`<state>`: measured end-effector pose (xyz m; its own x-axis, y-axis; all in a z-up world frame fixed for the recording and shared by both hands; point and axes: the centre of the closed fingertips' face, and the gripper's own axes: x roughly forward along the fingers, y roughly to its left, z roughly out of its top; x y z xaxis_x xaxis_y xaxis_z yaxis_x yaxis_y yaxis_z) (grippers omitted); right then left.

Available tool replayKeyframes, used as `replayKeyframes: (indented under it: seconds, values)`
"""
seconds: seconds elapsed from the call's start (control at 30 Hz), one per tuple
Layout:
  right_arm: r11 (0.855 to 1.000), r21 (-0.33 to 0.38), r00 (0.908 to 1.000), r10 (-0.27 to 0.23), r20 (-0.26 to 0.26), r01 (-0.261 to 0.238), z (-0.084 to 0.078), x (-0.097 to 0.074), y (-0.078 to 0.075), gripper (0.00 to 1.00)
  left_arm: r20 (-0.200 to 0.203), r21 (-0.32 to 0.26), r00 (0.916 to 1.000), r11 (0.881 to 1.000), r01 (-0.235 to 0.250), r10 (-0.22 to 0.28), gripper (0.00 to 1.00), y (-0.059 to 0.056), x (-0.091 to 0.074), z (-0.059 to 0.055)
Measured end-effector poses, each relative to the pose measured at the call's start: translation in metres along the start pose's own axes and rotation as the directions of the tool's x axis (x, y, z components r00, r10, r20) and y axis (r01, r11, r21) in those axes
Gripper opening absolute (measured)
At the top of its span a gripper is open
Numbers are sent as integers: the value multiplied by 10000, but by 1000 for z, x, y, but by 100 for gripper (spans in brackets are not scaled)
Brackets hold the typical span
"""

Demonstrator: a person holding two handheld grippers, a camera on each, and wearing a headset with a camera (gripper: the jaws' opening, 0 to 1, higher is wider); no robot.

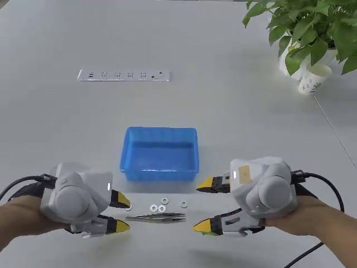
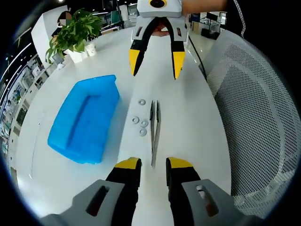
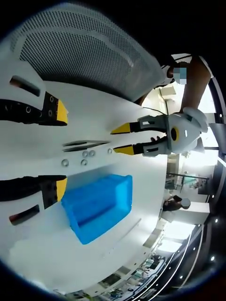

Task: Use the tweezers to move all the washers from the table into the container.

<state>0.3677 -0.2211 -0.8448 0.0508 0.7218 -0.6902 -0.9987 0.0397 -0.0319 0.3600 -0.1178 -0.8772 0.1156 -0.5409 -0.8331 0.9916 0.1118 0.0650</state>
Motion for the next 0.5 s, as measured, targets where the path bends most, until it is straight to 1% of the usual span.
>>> replayKeyframes:
  seconds: [0.1,0.17,0.3,0.4,0.5]
  values:
    - [9998,-92,9997,152,-164,-154,-3,6,1,38,-241,156,9997,9998,-105,108,22,4,3,-3]
    - [9997,-35,9997,222,-129,-222,-3,9,2,36,-275,148,9996,9999,-76,80,21,4,4,-4]
    - [9986,-190,9981,487,-373,-495,-6,18,6,34,-374,177,9993,9998,33,-27,18,2,5,-6]
    - [9977,-194,9971,635,-425,-643,-5,23,6,33,-497,186,9987,9997,161,-151,15,1,7,-8]
    - [9971,-133,9963,746,-428,-752,-5,28,6,32,-485,215,9986,9995,217,-207,14,0,7,-7]
